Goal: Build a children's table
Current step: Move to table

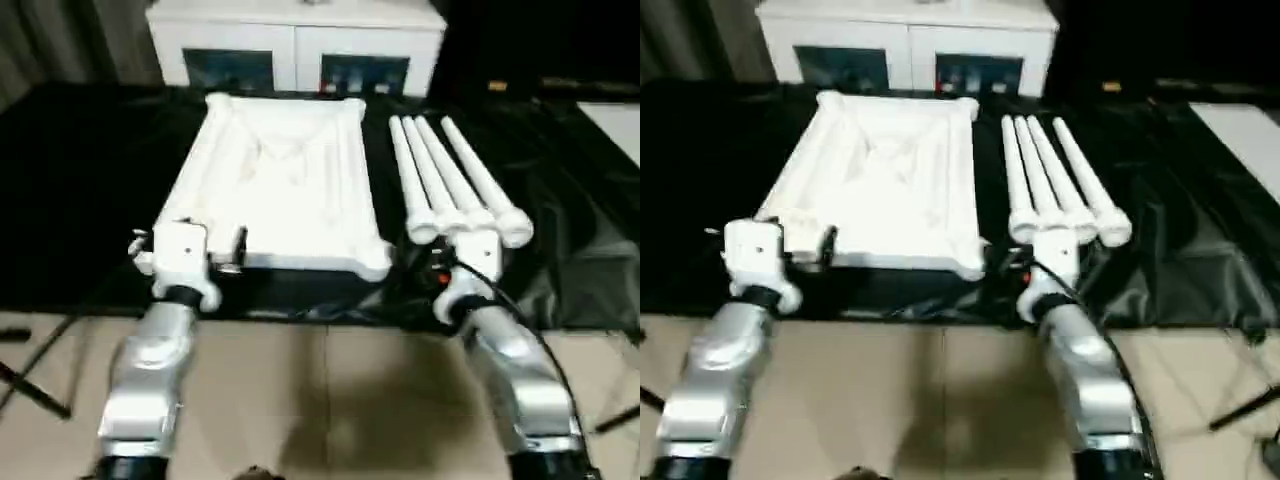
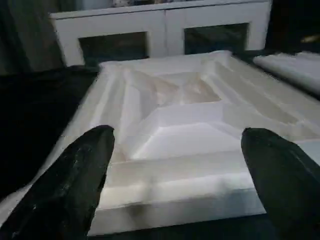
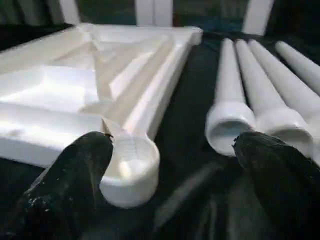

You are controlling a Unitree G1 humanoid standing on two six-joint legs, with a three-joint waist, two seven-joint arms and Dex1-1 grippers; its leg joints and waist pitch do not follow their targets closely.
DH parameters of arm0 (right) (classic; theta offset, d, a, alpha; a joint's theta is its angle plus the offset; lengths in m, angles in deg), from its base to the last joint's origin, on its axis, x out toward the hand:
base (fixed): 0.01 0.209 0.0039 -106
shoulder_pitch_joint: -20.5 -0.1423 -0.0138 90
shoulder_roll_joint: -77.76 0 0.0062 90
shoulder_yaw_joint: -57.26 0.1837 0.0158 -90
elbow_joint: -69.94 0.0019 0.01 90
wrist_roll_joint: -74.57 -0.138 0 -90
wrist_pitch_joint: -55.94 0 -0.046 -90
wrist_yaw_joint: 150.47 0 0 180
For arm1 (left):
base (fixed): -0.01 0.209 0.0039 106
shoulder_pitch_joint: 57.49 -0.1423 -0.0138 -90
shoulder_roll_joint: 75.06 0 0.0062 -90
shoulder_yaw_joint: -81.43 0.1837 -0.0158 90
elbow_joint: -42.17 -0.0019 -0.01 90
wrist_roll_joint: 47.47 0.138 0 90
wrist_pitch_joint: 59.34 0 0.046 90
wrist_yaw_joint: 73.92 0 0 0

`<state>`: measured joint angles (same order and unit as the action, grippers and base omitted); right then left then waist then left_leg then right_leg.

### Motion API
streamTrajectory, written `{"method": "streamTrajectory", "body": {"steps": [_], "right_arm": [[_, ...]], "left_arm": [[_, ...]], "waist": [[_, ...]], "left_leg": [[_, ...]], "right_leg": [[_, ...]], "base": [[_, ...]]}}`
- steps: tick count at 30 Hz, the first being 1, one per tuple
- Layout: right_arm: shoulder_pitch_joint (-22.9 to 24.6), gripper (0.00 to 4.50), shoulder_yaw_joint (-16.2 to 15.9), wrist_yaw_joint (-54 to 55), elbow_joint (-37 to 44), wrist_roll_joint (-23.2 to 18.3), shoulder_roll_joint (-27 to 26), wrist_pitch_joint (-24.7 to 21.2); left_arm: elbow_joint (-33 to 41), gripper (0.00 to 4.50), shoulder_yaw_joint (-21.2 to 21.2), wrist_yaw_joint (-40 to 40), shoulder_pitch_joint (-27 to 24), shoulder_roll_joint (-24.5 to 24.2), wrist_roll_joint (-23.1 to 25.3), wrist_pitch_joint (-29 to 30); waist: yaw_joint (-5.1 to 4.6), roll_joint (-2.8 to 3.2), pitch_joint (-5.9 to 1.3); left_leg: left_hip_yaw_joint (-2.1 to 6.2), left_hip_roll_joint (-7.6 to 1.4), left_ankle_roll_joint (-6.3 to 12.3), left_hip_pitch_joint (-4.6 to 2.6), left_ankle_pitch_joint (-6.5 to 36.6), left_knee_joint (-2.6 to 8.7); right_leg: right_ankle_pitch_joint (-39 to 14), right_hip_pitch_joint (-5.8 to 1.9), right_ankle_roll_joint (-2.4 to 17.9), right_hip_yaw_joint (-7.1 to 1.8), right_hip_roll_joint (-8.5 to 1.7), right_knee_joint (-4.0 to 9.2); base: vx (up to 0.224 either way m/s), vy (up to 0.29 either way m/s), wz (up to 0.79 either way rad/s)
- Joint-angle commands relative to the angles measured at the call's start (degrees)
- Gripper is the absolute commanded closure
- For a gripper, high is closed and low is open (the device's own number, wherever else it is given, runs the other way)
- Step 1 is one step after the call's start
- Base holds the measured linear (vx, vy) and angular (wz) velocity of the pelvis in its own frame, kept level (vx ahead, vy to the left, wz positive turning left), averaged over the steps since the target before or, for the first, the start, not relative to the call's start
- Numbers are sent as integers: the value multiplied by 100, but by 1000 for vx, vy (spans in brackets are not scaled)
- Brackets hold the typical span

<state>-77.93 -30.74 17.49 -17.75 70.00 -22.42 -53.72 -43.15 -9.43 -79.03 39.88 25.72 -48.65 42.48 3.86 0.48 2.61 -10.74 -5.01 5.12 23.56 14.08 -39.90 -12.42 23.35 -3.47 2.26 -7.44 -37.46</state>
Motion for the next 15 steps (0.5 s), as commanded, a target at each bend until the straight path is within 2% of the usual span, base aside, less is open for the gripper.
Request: {"method": "streamTrajectory", "body": {"steps": [1,2,3,4,5,6,7,8,9,10,11,12,13,14,15], "right_arm": [[-91,4,-10,66,162,-26,-31,-98],[-138,4,-16,44,187,-60,-37,-120],[-155,4,-21,45,185,-55,-38,-131],[-178,4,-26,50,174,-48,-38,-146],[-202,4,-18,41,150,-69,-39,-157],[-247,4,-28,27,89,-84,-8,-154],[-264,4,-36,23,62,-75,9,-145],[-307,4,-17,10,22,-101,10,-153],[-326,4,-5,5,8,-116,8,-164],[-375,4,16,1,-27,-132,15,-181],[-390,4,20,1,-37,-134,17,-182],[-468,4,35,14,-87,-127,10,-185],[-469,4,35,15,-87,-128,10,-186],[-482,4,34,25,-85,-134,9,-197],[-488,4,28,29,-83,-135,8,-199]], "left_arm": [[-48,0,120,156,30,-72,203,130],[-47,0,245,211,67,-77,361,152],[-57,0,255,240,79,-54,378,156],[-69,0,246,291,95,-5,378,173],[-61,0,231,352,112,44,378,196],[-28,0,195,460,157,112,398,309],[-14,0,179,499,179,132,404,379],[18,0,143,427,204,126,317,399],[34,0,128,391,213,126,278,403],[69,0,72,355,235,128,200,414],[81,0,56,341,241,122,179,409],[138,0,-31,292,263,64,90,404],[140,0,-32,293,264,63,90,405],[159,0,-50,304,266,48,92,421],[155,0,-62,320,270,36,110,403]], "waist": [[-27,-99,-244],[-64,-6,-183],[-226,237,-212],[-403,337,-250],[-459,340,-219],[-486,371,-239],[-472,375,-287],[-477,343,-303],[-431,224,-329],[-434,64,-350],[-368,15,-333],[-198,-149,-320],[-135,-173,-335],[-63,-132,-314],[-71,-104,-297]], "left_leg": [[878,-729,-523,189,581,-130],[879,-699,-777,18,775,395],[872,-781,-1372,-256,2012,910],[1119,-1070,-2370,-332,2832,1204],[1233,-1193,-2533,-305,2903,1328],[1320,-1442,-2283,-366,2558,1403],[1259,-1495,-1843,-406,2049,1333],[1203,-1445,-1560,-397,1889,1294],[1031,-1158,-1009,-357,1895,1275],[974,-996,-911,-314,1977,1202],[813,-767,-989,-198,2104,1103],[568,-579,-940,2,1573,812],[546,-612,-808,-22,1236,788],[514,-684,-673,-28,862,858],[510,-721,-675,-32,864,920]], "right_leg": [[-2752,-516,1419,-553,-1401,990],[-2994,-360,1382,-136,-733,873],[-2095,-98,987,139,239,465],[-361,-87,815,87,333,82],[8,-89,751,118,358,-21],[-55,-13,599,146,334,-180],[-290,30,513,154,320,-257],[-379,-18,476,151,301,-222],[-363,-180,422,48,171,61],[-303,-261,417,-61,42,269],[-344,-334,460,-178,-126,424],[-1744,-428,722,-313,-583,802],[-2107,-425,724,-327,-587,834],[-2411,-377,772,-276,-477,827],[-2415,-354,813,-230,-388,807]], "base": [[-49,252,-28],[-73,200,-21],[-73,200,-21],[-88,168,14],[-90,153,8],[-90,153,8],[-82,72,8],[-93,19,6],[-93,19,6],[-97,-23,-4],[-101,-59,-12],[-101,-59,-12],[-96,-75,-15],[-76,-74,-12],[-76,-74,-12]]}}
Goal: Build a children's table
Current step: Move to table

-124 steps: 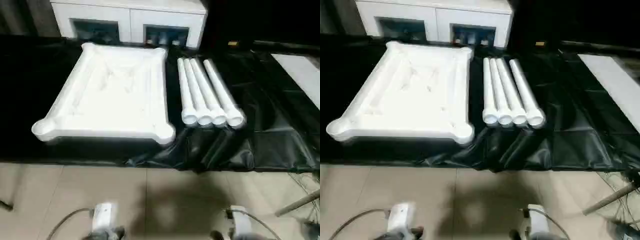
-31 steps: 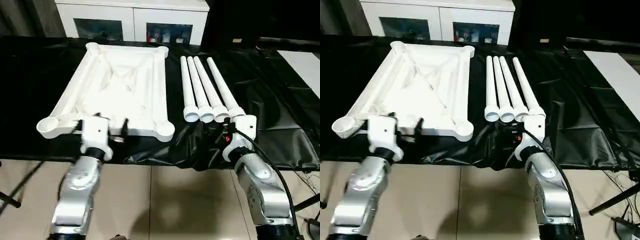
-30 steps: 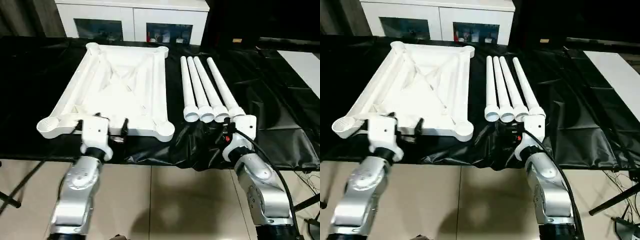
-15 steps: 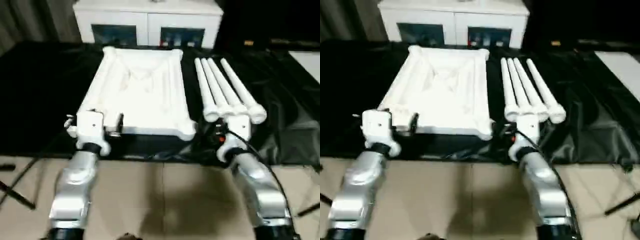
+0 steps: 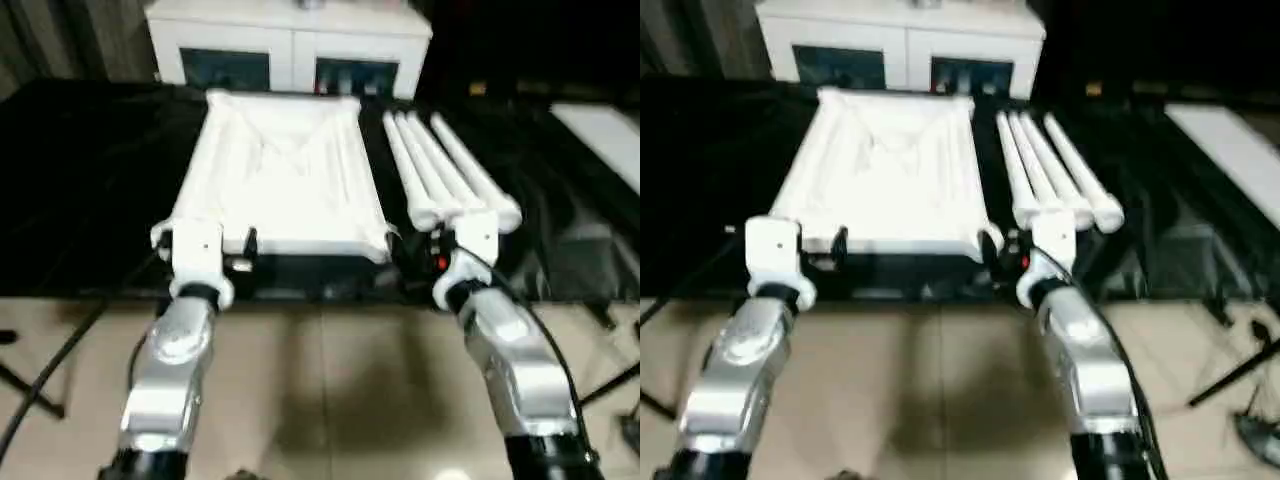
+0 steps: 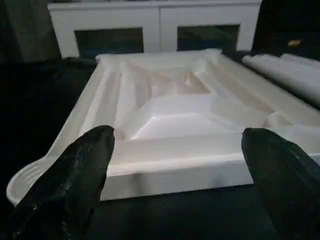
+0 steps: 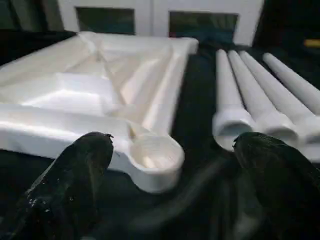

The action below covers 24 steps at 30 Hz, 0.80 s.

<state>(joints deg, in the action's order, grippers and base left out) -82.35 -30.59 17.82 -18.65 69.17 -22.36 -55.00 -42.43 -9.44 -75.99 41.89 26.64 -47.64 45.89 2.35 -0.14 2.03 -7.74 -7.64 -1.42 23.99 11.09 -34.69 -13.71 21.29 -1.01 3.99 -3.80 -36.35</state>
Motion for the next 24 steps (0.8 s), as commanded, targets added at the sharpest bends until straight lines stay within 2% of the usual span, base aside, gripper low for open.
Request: {"method": "streamTrajectory", "body": {"steps": [1,2,3,4,5,6,7,8,9,10,11,12,13,14,15,16,17,18,19,20,21,22,23,24], "right_arm": [[-50,4,-12,7,19,-49,-6,-71],[-44,4,-30,14,40,-49,-11,-76],[-39,4,-36,11,51,-58,-12,-84],[-31,4,-46,10,49,-56,-12,-87],[-17,4,-56,11,51,-48,-8,-92],[-10,4,-65,13,49,-45,-3,-94],[-6,4,-55,9,57,-53,-3,-99],[-6,4,-46,12,70,-55,-3,-108],[-12,4,-36,12,76,-63,-4,-114],[-18,4,-9,-13,81,-101,-4,-112],[-23,4,13,-28,84,-122,2,-109],[-34,4,42,-28,92,-137,18,-131],[-37,4,45,-25,94,-139,22,-137],[-46,4,67,-45,102,-175,27,-147],[-75,4,99,-81,111,-212,62,-136],[-90,4,107,-77,108,-205,81,-139],[-110,4,98,-69,93,-177,104,-154],[-170,4,52,-62,35,-76,184,-187],[-203,4,30,-99,3,-57,217,-187],[-225,4,18,-128,-19,-51,237,-184],[-246,4,-9,-174,-32,-46,258,-169],[-262,4,-27,-199,-43,-53,275,-161],[-286,4,-52,-212,-58,-56,298,-158],[-293,4,-57,-207,-64,-57,303,-159]], "left_arm": [[81,0,-45,-20,64,-100,33,70],[96,0,-24,-39,52,-131,66,75],[116,0,-24,-36,47,-116,63,87],[130,0,-30,-28,40,-86,40,102],[144,0,-15,-28,29,-72,40,104],[152,0,-3,-31,21,-66,41,104],[159,0,14,-40,13,-56,31,131],[168,0,23,-45,3,-41,15,163],[173,0,22,-43,-1,-25,-2,180],[208,0,-40,-74,5,68,-197,348],[240,0,-98,-86,13,152,-359,490],[249,0,-127,-20,36,192,-372,499],[247,0,-125,0,40,189,-353,480],[244,0,-116,4,49,183,-342,466],[234,0,-113,2,62,185,-338,444],[231,0,-113,8,67,191,-330,439],[225,0,-109,17,72,181,-305,440],[211,0,-97,31,78,154,-249,434],[217,0,-92,42,74,133,-211,434],[223,0,-90,48,72,123,-186,436],[239,0,-89,42,50,109,-176,429],[261,0,-92,38,40,103,-174,450],[300,0,-90,34,15,93,-170,492],[318,0,-87,36,4,87,-171,505]], "waist": [[44,-16,-215],[19,26,-191],[4,24,-176],[-47,22,-100],[-73,45,-72],[-118,71,-38],[-180,132,-13],[-183,210,3],[-209,248,-48],[-232,225,-7],[-259,152,8],[-266,53,30],[-176,-2,-2],[-96,-27,-56],[-17,-23,-138],[-14,3,-178],[-33,55,-216],[-109,110,-285],[-302,167,-291],[-359,193,-322],[-457,109,-367],[-461,8,-351],[-429,-103,-363],[-190,-330,-309]], "left_leg": [[207,-508,-133,-149,1723,482],[223,-534,-321,-257,2537,509],[236,-536,-392,-303,2873,512],[255,-511,-487,-390,3589,519],[262,-491,-534,-499,3965,477],[270,-475,-534,-644,4435,444],[293,-512,-537,-649,4753,556],[307,-576,-573,-587,5003,721],[368,-657,-578,-480,5213,990],[344,-648,-578,-614,5222,993],[276,-595,-588,-655,5144,896],[121,-429,-519,-711,4582,588],[26,-334,-201,-526,3293,347],[6,-331,-2,-367,2531,301],[2,-358,251,-209,1596,304],[3,-384,350,-183,1182,440],[13,-406,375,-258,1071,493],[128,-519,564,-552,924,569],[445,-738,1180,-992,541,593],[560,-826,1509,-1195,465,558],[769,-982,2289,-1427,-317,444],[820,-989,2893,-1419,-1190,360],[721,-828,2885,-1308,-1346,284],[84,62,2310,-446,-700,-82]], "right_leg": [[-2561,-105,576,-332,-610,674],[-3104,-66,496,-320,-586,717],[-3326,-55,449,-311,-579,743],[-3955,-52,317,-239,-543,839],[-4268,-12,245,-165,-514,914],[-4473,-26,161,-21,-430,985],[-3980,-178,179,104,-337,933],[-3544,-314,213,143,-283,797],[-2349,-572,277,111,-198,349],[-1972,-411,383,45,-247,441],[-2271,-354,462,-3,-329,609],[-3499,-307,522,-75,-537,955],[-4621,-507,368,-224,-782,1159],[-4733,-663,330,-341,-868,1179],[-4314,-785,386,-359,-841,1127],[-3320,-805,514,-205,-595,1005],[-2718,-774,597,-134,-465,923],[-1455,-606,810,-19,-255,696],[-573,-227,902,105,-90,322],[-504,-47,892,112,-107,183],[-301,245,569,24,-206,-60],[-201,415,215,-143,-344,-153],[46,347,195,-243,-436,-42],[952,-451,537,-582,-547,379]], "base": [[-56,-53,-11],[0,0,0],[0,0,0],[0,0,0],[0,0,0],[0,0,0],[0,0,0],[24,50,-24],[24,50,-24],[33,30,-20],[67,4,-7],[67,4,-7],[117,1,-9],[141,2,-13],[141,2,-13],[134,12,-9],[146,26,-2],[146,26,-2],[212,27,4],[238,-6,4],[238,-6,4],[192,-57,-6],[138,-81,-6],[138,-81,-6]]}}
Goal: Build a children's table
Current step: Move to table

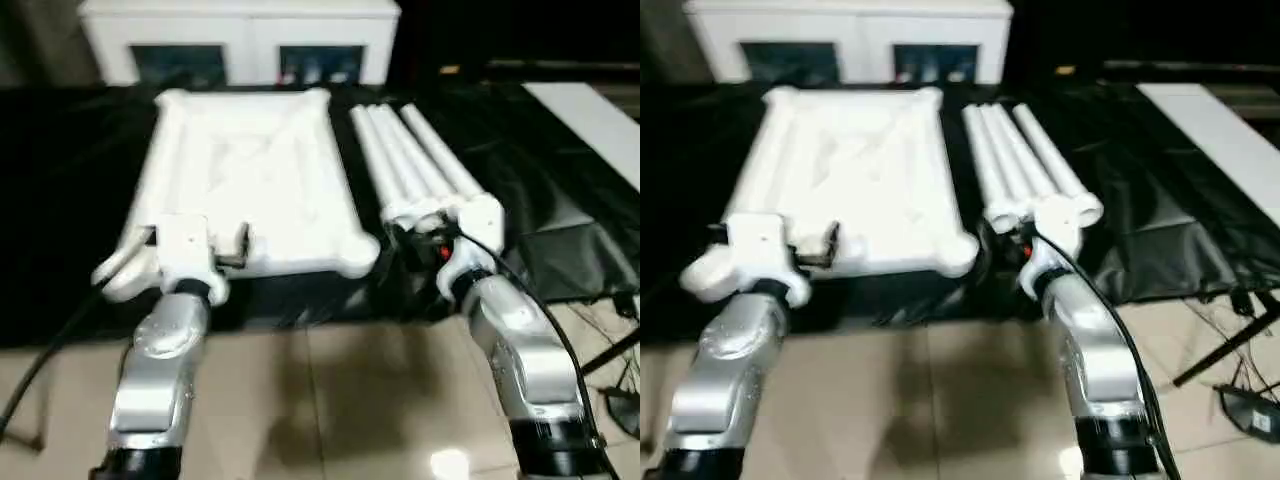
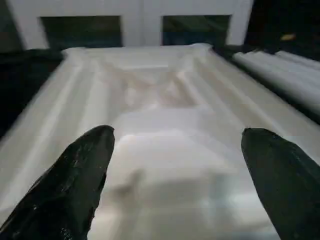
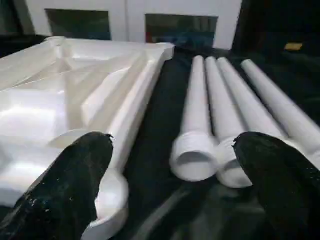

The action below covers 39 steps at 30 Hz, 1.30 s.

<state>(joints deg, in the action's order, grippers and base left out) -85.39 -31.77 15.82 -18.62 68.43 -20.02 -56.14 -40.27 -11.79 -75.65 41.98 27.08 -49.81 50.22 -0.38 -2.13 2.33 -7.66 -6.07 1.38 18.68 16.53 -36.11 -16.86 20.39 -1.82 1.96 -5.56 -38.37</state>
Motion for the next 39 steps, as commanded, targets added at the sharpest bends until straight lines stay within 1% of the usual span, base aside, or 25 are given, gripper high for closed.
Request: {"method": "streamTrajectory", "body": {"steps": [1,3,5,6,7,9,11,12,13,15,16,17,18,19,21,23,25,27,28,30,32,33,34,37,39], "right_arm": [[15,4,35,-19,-60,23,72,-57],[28,4,12,-36,-48,32,75,-65],[40,4,-13,-45,-44,42,78,-69],[45,4,-39,-42,-64,63,97,-80],[34,4,-35,-46,-77,46,90,-84],[19,4,-34,-53,-91,17,91,-86],[34,4,-43,-102,-66,-29,99,-87],[53,4,-67,-102,-57,20,126,-40],[56,4,-75,-111,-60,24,133,-40],[65,4,-102,-134,-64,45,153,-32],[109,4,-205,-175,-56,136,202,10],[136,4,-188,-151,-44,107,160,5],[167,4,-125,-103,-10,18,94,-41],[172,4,-97,-93,2,-26,75,-71],[175,4,-18,8,15,-43,57,-97],[175,4,-9,28,17,-37,58,-98],[200,4,-1,57,29,20,120,-71],[210,4,14,46,20,12,139,-61],[210,4,29,34,15,18,128,-57],[239,4,25,2,64,42,118,-61],[244,4,-4,-2,88,26,124,-81],[245,4,-28,-10,101,13,137,-97],[235,4,-48,-25,101,4,150,-102],[190,4,-118,-145,125,-39,217,-122],[155,4,-247,-522,188,-86,393,-156]], "left_arm": [[153,0,154,15,-42,32,43,98],[188,0,157,25,-69,28,40,109],[217,0,158,32,-97,30,30,115],[255,0,176,32,-138,36,54,139],[269,0,181,28,-154,40,64,146],[275,0,181,23,-163,45,79,152],[290,0,189,18,-176,30,86,160],[301,0,213,17,-178,0,102,164],[304,0,218,13,-176,-10,99,166],[310,0,230,2,-170,-31,94,172],[319,0,247,-31,-151,-80,100,180],[319,0,243,-49,-138,-97,102,189],[308,0,251,-98,-116,-127,130,198],[296,0,255,-126,-104,-136,132,196],[251,0,295,-209,-59,-162,128,198],[240,0,305,-227,-48,-169,128,195],[211,0,344,-266,-8,-144,82,192],[182,0,353,-247,19,-127,55,191],[170,0,359,-240,29,-132,48,192],[162,0,376,-235,33,-139,55,193],[181,0,354,-234,11,-123,49,201],[206,0,345,-232,-22,-119,54,203],[212,0,339,-238,-36,-121,56,203],[253,0,322,-253,-59,-129,64,222],[352,0,357,-526,-121,-157,-153,154]], "waist": [[350,-143,-393],[413,-124,-345],[427,-9,-328],[302,498,-384],[18,525,-366],[92,408,-377],[91,231,-332],[224,-117,-232],[418,-118,-180],[575,-95,-263],[639,111,-212],[510,183,-209],[348,473,-171],[210,400,-169],[92,572,-251],[59,532,-277],[58,277,-214],[365,11,-238],[496,90,-323],[470,153,-276],[369,458,-358],[27,677,-419],[-39,572,-451],[30,363,-373],[100,46,-318]], "left_leg": [[64,-19,1342,605,-137,-454],[221,-203,410,872,-272,-498],[224,-279,294,805,-758,-116],[480,-697,717,0,-1309,428],[1032,-1157,2042,-470,-975,531],[938,-1179,2410,-455,-871,450],[708,-1010,2268,-347,-327,578],[188,-409,1497,220,827,368],[-22,-119,1083,280,947,-27],[184,-270,450,599,81,-368],[291,-380,548,723,-277,-284],[253,-410,631,709,-411,-99],[206,-602,237,147,251,360],[343,-725,164,82,648,517],[762,-1109,300,-560,2021,794],[844,-1120,822,-667,1418,739],[494,-750,1505,-339,735,598],[12,-63,1015,287,582,-149],[161,-214,705,619,18,-426],[212,-295,412,728,-517,-254],[151,-449,436,393,-1324,302],[839,-979,1406,-529,-855,505],[986,-1141,1818,-678,-934,487],[825,-1088,2485,-509,-1090,530],[325,-503,1774,-121,63,354]], "right_leg": [[1770,-978,1354,-972,-980,791],[2969,-1095,1965,-778,-771,658],[2900,-1021,1943,-421,-440,615],[1115,-476,1071,214,203,283],[-566,163,638,269,240,-279],[-414,393,118,127,100,-446],[135,391,-70,59,52,-279],[19,-78,304,-369,-323,668],[-1031,-251,440,-656,-626,953],[-2396,-718,1025,-827,-900,1030],[-2258,-732,832,-216,-1183,1129],[-2365,-820,956,213,-978,1202],[-2491,-533,945,394,-386,1123],[-2003,-494,939,504,-99,873],[-549,11,892,333,80,155],[-145,197,596,246,48,-4],[564,105,497,-26,-207,357],[-254,-665,1304,-717,-739,987],[-534,-985,1687,-832,-970,964],[-253,-937,1997,-507,-653,896],[-184,-766,1684,45,-108,759],[-492,97,944,305,269,-16],[-554,283,682,232,179,-142],[2,525,-118,52,-17,-296],[635,137,255,-235,-241,453]], "base": [[164,-35,15],[183,-9,14],[67,-15,-1],[0,0,0],[0,0,0],[123,3,-8],[34,5,4],[0,0,0],[9,-75,8],[27,-80,4],[63,-27,13],[85,32,41],[85,32,41],[90,83,26],[100,75,11],[125,49,15],[113,18,11],[92,-44,15],[111,-35,15],[114,-14,-2],[131,31,-3],[147,59,-4],[160,60,-3],[106,14,1],[57,-42,1]]}}
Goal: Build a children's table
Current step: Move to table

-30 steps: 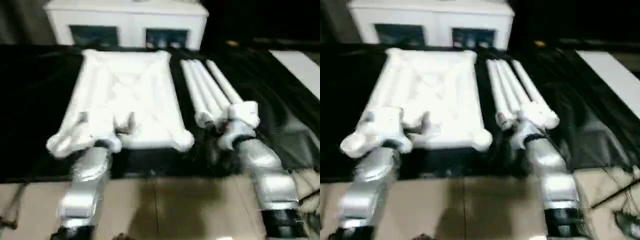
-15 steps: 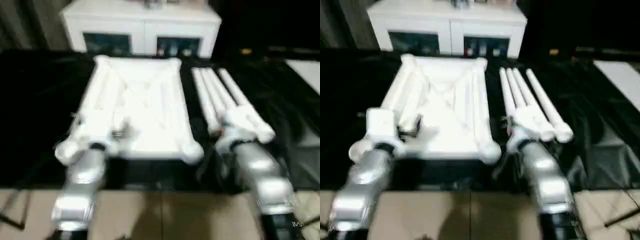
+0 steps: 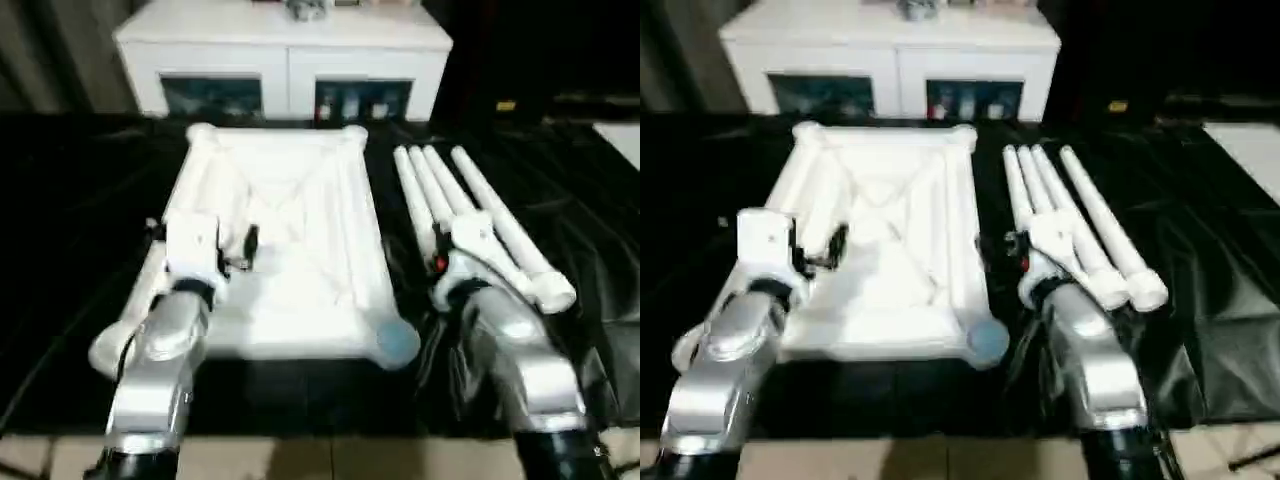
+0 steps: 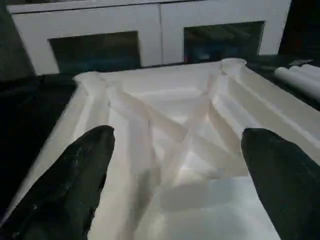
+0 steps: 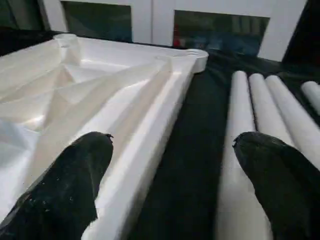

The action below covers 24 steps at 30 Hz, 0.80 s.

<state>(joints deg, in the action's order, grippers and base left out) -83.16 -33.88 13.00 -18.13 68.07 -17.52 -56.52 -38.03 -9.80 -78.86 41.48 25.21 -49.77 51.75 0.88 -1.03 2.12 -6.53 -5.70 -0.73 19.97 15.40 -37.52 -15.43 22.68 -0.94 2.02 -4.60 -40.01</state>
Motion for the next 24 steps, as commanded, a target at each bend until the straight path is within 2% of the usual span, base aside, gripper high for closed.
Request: {"method": "streamTrajectory", "body": {"steps": [1,2,3,4,5,6,7,9,10,11,12,13,14,15,16,18,19,21,22,23,24], "right_arm": [[-64,4,-88,-466,195,-115,246,-139],[-64,4,-88,-466,195,-115,246,-139],[-55,4,-133,-728,258,-210,360,-164],[-40,4,-153,-919,307,-293,441,-185],[-28,4,-174,-1117,353,-385,524,-206],[14,4,-304,-1715,501,-546,868,-147],[18,4,-325,-1945,545,-626,1022,-153],[18,4,-329,-2216,585,-748,1186,-208],[-6,4,-323,-2573,598,-879,1431,-267],[-22,4,-325,-2696,590,-898,1522,-267],[-36,4,-335,-2801,588,-914,1596,-275],[-89,4,-360,-3149,589,-959,1836,-310],[-115,4,-359,-3278,593,-998,1922,-355],[-157,4,-358,-3503,606,-1064,2076,-432],[-176,4,-386,-3658,618,-1115,2224,-456],[-162,4,-462,-3875,663,-1123,2441,-463],[-133,1,-534,-4069,718,-1117,2636,-465],[-79,0,-594,-4236,793,-1099,2817,-467],[-70,0,-606,-4279,820,-1093,2866,-469],[-47,0,-628,-4355,873,-1083,2953,-470],[-42,0,-611,-4443,946,-1139,3031,-537]], "left_arm": [[185,0,213,-476,-127,-50,-317,45],[185,0,213,-476,-127,-50,-317,45],[244,0,286,-808,-196,-168,-479,32],[290,0,346,-1052,-253,-264,-572,-53],[335,0,403,-1314,-314,-365,-669,-175],[477,0,686,-2224,-418,-844,-872,-281],[525,0,803,-2613,-433,-1066,-962,-199],[544,0,915,-3002,-420,-1300,-1044,-92],[490,0,1045,-3497,-347,-1594,-1095,-4],[442,0,1099,-3665,-302,-1700,-1091,-13],[396,0,1126,-3800,-256,-1772,-1123,20],[238,0,1222,-4251,-94,-2020,-1233,76],[174,0,1259,-4415,-16,-2109,-1279,128],[66,0,1326,-4698,125,-2256,-1349,208],[-17,0,1402,-4878,231,-2373,-1374,192],[-105,0,1557,-5124,351,-2496,-1318,153],[-192,17,1725,-5324,443,-2583,-1196,52],[-241,27,1925,-5525,495,-2656,-1097,76],[-272,27,1966,-5533,508,-2644,-1053,49],[-329,46,2037,-5543,525,-2618,-969,-12],[-366,55,2155,-5643,550,-2650,-925,1]], "waist": [[270,-168,-275],[350,-139,-268],[354,-64,-258],[354,-64,-258],[347,154,-308],[268,202,-323],[265,212,-359],[242,212,-354],[285,233,-293],[273,225,-276],[298,242,-250],[285,311,-209],[278,286,-195],[258,269,-193],[238,266,-180],[212,257,-183],[211,237,-182],[212,239,-185],[200,241,-192],[189,277,-207],[183,268,-213]], "left_leg": [[-5,-33,1364,323,449,-168],[109,-166,1073,406,167,-233],[163,-329,345,387,-873,211],[163,-329,345,387,-873,211],[179,-482,277,240,-1329,465],[214,-576,359,225,-1602,433],[210,-646,378,72,-1633,383],[191,-633,376,93,-1499,425],[113,-667,371,24,-816,470],[105,-653,362,33,-515,502],[75,-698,296,30,-30,567],[60,-711,145,19,497,634],[42,-703,73,-1,776,654],[43,-696,-48,4,992,683],[29,-685,-99,4,1125,694],[6,-697,-120,24,1102,693],[-12,-702,-92,23,1069,691],[-41,-713,-56,19,1005,677],[-45,-717,-31,44,899,674],[-44,-721,-20,53,802,664],[-50,-723,17,53,748,656]], "right_leg": [[-278,-750,510,-847,-906,1027],[-434,-848,680,-895,-1084,1030],[670,-684,809,-475,-648,740],[670,-684,809,-475,-648,740],[1608,-552,927,-253,-394,565],[2356,-497,985,-212,-278,436],[2398,-370,1161,-196,-219,454],[2312,-417,1344,-197,-229,458],[1740,-323,1608,-212,-265,550],[1469,-359,1666,-209,-273,572],[972,-375,1708,-214,-316,618],[485,-380,1679,-208,-330,658],[201,-374,1639,-214,-323,696],[-48,-396,1570,-231,-333,706],[-253,-382,1524,-249,-343,727],[-387,-391,1505,-271,-387,753],[-472,-382,1484,-274,-390,778],[-526,-368,1441,-295,-402,788],[-460,-379,1452,-294,-409,784],[-326,-385,1472,-289,-411,772],[-212,-387,1508,-288,-404,777]], "base": [[59,-78,8],[54,-72,0],[54,-72,0],[0,0,0],[52,5,-4],[52,5,-4],[69,43,-1],[37,51,3],[-16,52,7],[0,0,0],[0,0,0],[0,0,0],[-56,37,-2],[-56,37,-2],[-58,25,-3],[0,0,0],[0,0,0],[0,0,0],[0,0,0],[0,0,0],[0,0,0]]}}
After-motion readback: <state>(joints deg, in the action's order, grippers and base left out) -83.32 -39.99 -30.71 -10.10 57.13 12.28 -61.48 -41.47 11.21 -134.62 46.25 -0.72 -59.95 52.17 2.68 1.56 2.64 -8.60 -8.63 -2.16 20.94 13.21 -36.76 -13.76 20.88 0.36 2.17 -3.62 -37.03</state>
